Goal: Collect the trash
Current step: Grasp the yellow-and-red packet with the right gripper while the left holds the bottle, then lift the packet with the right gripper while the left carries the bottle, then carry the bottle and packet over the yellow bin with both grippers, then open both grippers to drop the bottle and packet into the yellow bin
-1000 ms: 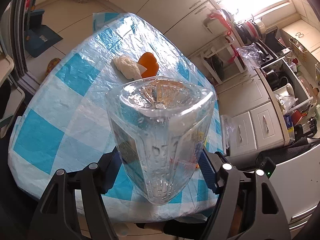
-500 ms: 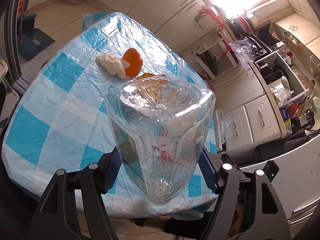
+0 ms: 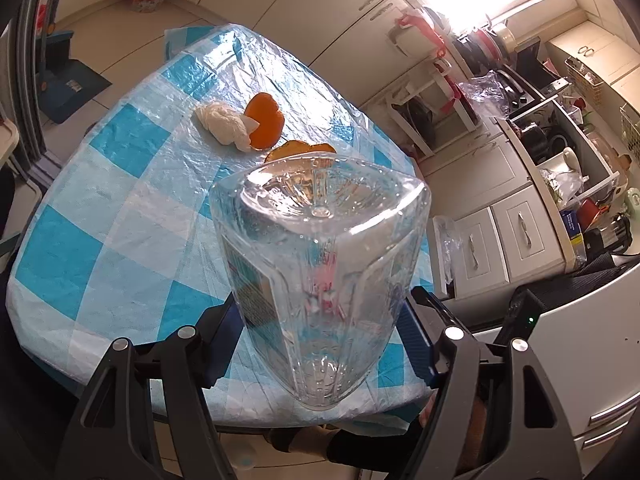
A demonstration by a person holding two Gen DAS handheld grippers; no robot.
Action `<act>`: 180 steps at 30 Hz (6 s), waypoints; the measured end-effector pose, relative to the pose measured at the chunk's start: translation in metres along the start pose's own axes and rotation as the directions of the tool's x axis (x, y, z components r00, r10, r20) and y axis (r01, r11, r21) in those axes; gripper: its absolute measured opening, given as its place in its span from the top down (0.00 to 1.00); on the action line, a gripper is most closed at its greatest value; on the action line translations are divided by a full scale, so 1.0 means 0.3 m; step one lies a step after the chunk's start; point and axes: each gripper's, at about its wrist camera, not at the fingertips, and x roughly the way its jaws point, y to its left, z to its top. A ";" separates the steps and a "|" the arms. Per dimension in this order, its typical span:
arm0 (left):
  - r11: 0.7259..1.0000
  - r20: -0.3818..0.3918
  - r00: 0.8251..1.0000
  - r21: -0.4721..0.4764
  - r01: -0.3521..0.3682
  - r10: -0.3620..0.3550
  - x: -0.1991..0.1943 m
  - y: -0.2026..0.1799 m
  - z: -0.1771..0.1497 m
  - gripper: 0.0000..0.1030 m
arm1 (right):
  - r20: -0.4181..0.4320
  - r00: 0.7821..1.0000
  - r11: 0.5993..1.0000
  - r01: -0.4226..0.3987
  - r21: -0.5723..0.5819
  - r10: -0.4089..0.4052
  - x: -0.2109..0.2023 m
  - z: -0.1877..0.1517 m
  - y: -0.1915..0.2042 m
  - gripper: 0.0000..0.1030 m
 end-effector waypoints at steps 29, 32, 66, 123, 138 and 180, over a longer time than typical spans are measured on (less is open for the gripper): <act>0.999 -0.011 1.000 -0.047 0.006 -0.006 0.021 0.070 0.017 0.35 | -0.082 0.988 0.987 -0.137 -0.087 0.130 0.009 0.002 0.099 0.51; 0.999 -0.004 1.000 -0.044 0.007 -0.007 0.007 0.069 0.017 0.35 | -0.062 0.987 0.960 -0.156 -0.231 0.146 -0.006 -0.031 0.208 0.22; 0.998 0.015 1.000 -0.054 0.027 -0.026 -0.014 0.088 0.020 0.35 | -0.069 0.952 0.903 -0.305 -0.301 0.298 -0.018 -0.001 0.264 0.99; 0.889 -0.208 0.971 0.412 0.198 -0.120 0.270 -0.751 -0.308 0.35 | 0.515 0.856 0.943 -0.203 0.264 0.040 -0.618 -0.113 -0.497 0.99; 0.849 -0.289 0.951 0.471 0.240 -0.109 0.441 -0.918 -0.408 0.35 | 0.234 0.952 0.829 0.034 0.558 -0.196 -0.437 -0.208 -0.714 0.99; 0.734 -0.122 0.968 0.674 -0.080 0.217 0.610 -0.978 -0.551 0.15 | 0.473 0.704 0.794 0.217 0.569 -0.531 -0.771 -0.186 -0.600 0.26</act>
